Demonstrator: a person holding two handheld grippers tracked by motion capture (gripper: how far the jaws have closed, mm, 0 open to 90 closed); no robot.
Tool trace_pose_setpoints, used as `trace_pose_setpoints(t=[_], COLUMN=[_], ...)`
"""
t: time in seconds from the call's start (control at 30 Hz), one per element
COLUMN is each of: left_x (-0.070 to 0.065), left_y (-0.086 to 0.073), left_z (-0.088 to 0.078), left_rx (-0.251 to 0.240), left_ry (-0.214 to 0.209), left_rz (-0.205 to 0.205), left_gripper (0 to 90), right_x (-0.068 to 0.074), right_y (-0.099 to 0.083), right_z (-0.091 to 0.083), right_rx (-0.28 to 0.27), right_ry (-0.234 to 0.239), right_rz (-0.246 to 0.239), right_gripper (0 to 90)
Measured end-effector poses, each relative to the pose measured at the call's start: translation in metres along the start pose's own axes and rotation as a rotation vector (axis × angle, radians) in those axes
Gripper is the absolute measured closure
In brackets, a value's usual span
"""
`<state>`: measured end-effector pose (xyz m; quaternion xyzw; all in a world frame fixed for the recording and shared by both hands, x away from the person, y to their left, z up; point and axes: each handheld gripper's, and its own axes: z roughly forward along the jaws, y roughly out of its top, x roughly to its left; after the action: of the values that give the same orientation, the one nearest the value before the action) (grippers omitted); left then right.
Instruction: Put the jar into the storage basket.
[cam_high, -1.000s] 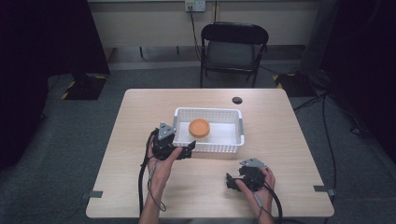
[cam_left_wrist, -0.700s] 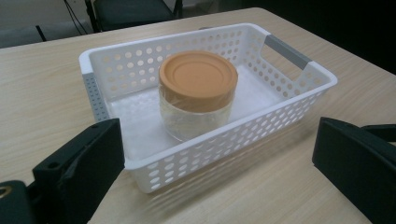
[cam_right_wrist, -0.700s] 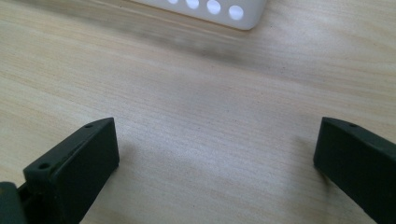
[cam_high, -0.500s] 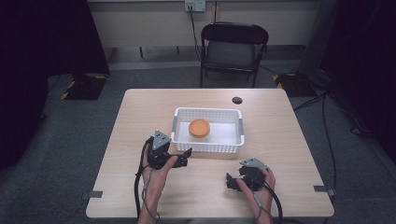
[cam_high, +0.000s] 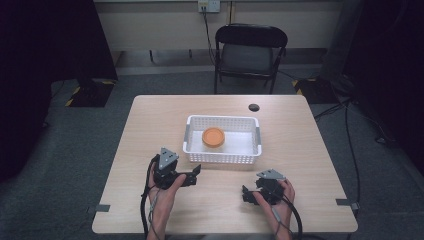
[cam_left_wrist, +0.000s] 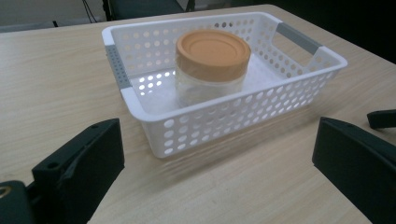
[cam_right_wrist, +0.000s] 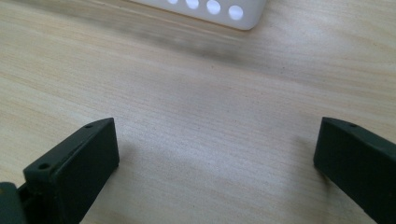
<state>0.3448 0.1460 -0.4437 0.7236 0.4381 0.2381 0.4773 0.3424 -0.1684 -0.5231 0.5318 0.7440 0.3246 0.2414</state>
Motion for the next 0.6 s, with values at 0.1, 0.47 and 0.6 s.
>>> trace_pose_setpoints(t=[0.1,0.47,0.6], left_x=[0.001,0.003,0.005], left_y=[-0.005,-0.022,-0.029], left_z=[-0.001,0.003,0.008], left_rx=[-0.002,0.011,0.046], left_ry=[-0.001,-0.003,0.012], left_rz=[-0.005,-0.011,-0.007], left_gripper=[2.0,1.7,1.7], right_x=[0.0,0.0,0.0], right_y=[0.0,0.0,0.0], right_z=[0.0,0.0,0.0], right_rx=[0.0,0.0,0.0], right_ry=[0.0,0.0,0.0], right_rz=[0.0,0.0,0.001], right_gripper=[0.0,0.0,0.0])
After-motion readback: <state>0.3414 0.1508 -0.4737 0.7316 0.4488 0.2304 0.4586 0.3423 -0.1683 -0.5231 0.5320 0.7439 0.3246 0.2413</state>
